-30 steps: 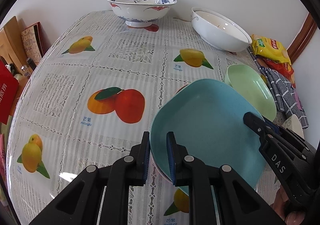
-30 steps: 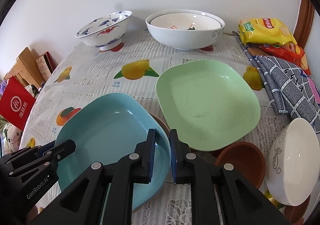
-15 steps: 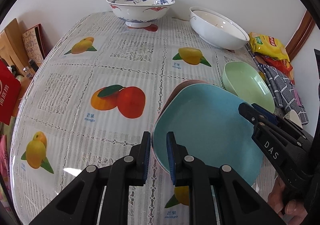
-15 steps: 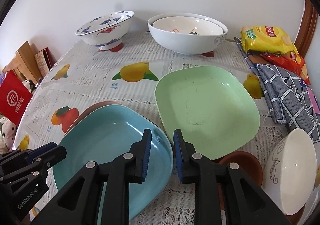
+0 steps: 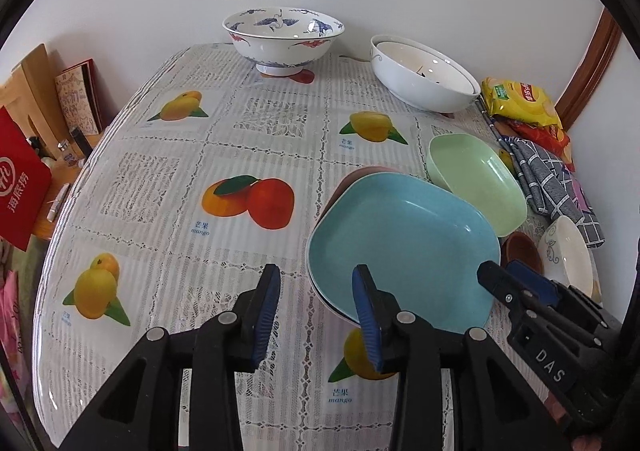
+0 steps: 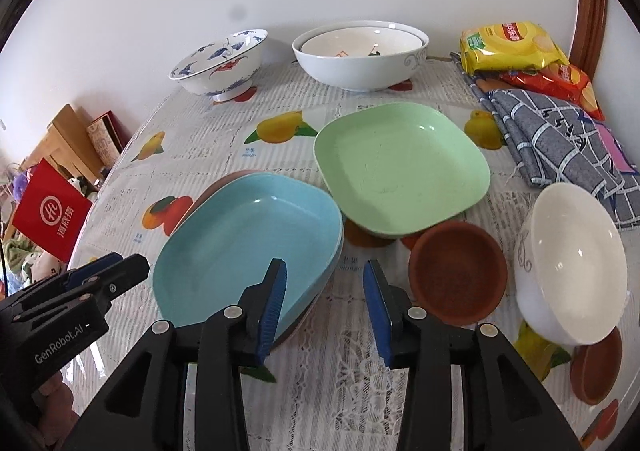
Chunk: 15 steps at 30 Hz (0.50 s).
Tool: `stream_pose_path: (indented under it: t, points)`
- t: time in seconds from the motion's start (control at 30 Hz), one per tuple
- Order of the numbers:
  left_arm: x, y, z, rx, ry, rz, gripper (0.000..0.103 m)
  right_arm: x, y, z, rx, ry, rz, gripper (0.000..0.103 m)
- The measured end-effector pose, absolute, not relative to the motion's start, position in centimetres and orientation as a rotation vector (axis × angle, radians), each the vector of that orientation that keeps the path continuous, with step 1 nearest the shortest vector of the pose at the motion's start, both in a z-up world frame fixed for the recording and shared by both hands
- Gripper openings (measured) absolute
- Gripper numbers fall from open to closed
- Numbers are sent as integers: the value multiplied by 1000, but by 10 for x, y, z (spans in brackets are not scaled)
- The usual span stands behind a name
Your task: Organize plates and bowls
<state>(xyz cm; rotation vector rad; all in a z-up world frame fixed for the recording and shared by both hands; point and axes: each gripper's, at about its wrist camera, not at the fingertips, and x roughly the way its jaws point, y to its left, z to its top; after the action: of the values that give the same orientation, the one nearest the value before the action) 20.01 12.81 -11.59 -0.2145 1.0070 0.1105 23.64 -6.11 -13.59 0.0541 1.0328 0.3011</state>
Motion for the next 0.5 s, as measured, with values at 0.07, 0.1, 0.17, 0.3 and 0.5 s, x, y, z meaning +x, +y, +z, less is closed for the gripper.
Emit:
stream_pose_path:
  t: [0.07,0.1,0.17,0.3,0.5]
  points:
    - [196,129,-116,-216,1005,110,40,232,-58,-142,70,1049,317,40]
    - [195,130,-117,-220,1007,109,40,231,-57,-145,79,1051,320,40]
    - [193,131,-117,-216,1009,111,40,233,-54,-151,70,1055,304,39]
    - [191,132,-114,-198,1004,118,42,238,-51,-160,53,1073,270,39]
    - [192,125,-107,-186,982,109,45,231,-61,-144,62,1031,252,39]
